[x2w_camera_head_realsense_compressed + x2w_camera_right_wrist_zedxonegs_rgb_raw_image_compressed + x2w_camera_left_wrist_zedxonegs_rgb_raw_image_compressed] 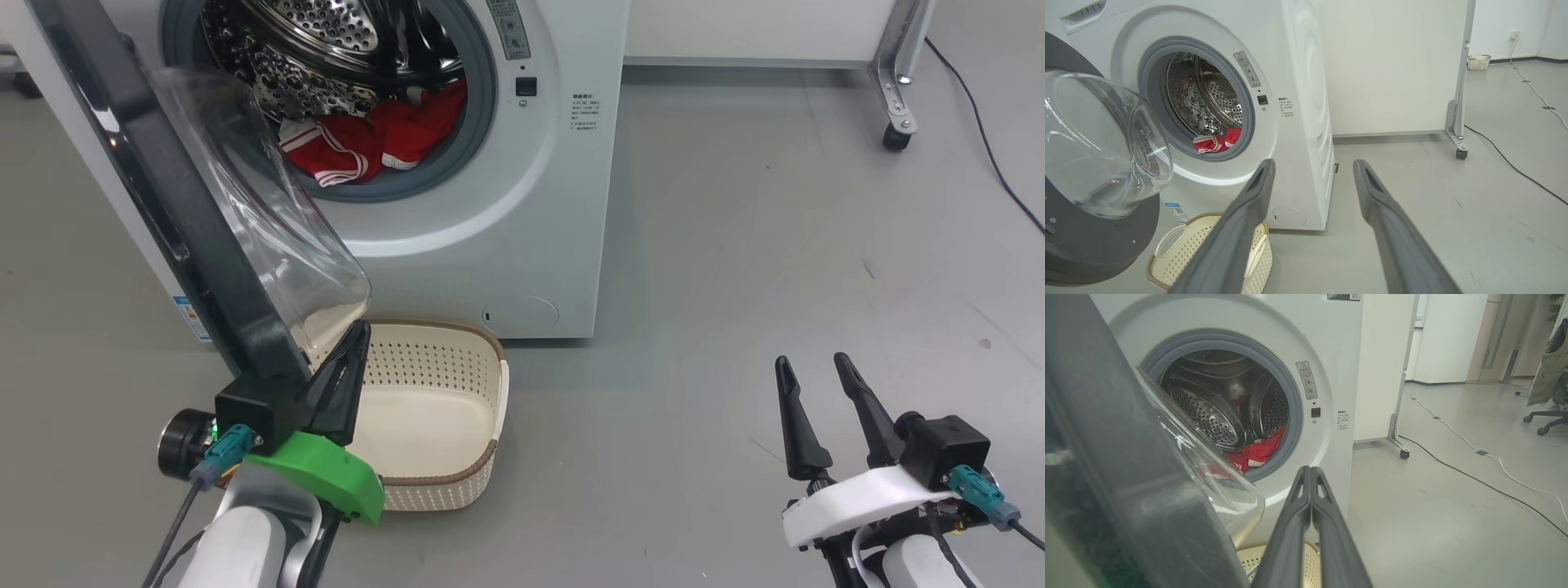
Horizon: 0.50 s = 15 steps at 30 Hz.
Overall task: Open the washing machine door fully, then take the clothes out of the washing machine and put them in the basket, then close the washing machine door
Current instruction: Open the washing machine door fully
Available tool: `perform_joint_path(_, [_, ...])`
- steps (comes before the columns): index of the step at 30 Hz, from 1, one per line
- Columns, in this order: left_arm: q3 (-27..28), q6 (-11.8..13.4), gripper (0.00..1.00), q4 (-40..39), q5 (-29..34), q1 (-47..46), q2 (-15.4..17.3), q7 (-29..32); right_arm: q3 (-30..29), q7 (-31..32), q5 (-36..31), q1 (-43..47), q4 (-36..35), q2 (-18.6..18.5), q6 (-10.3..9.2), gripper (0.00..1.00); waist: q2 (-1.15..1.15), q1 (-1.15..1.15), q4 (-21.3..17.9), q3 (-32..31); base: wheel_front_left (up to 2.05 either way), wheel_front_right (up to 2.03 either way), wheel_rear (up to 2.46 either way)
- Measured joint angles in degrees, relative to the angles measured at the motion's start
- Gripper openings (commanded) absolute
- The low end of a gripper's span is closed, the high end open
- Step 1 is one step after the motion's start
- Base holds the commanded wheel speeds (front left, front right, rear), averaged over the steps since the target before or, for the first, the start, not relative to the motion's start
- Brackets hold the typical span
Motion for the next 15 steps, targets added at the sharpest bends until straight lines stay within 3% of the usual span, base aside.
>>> perform_joint_path(15, [1.88,1.89,0.00,5.52,-0.96,0.07,-0.12,1.07,-1.60,0.00,-0.41,-0.01,0.13,0.56,0.04,1.00,0.00,0.00,-2.35,1.61,0.00,0.00,0.00])
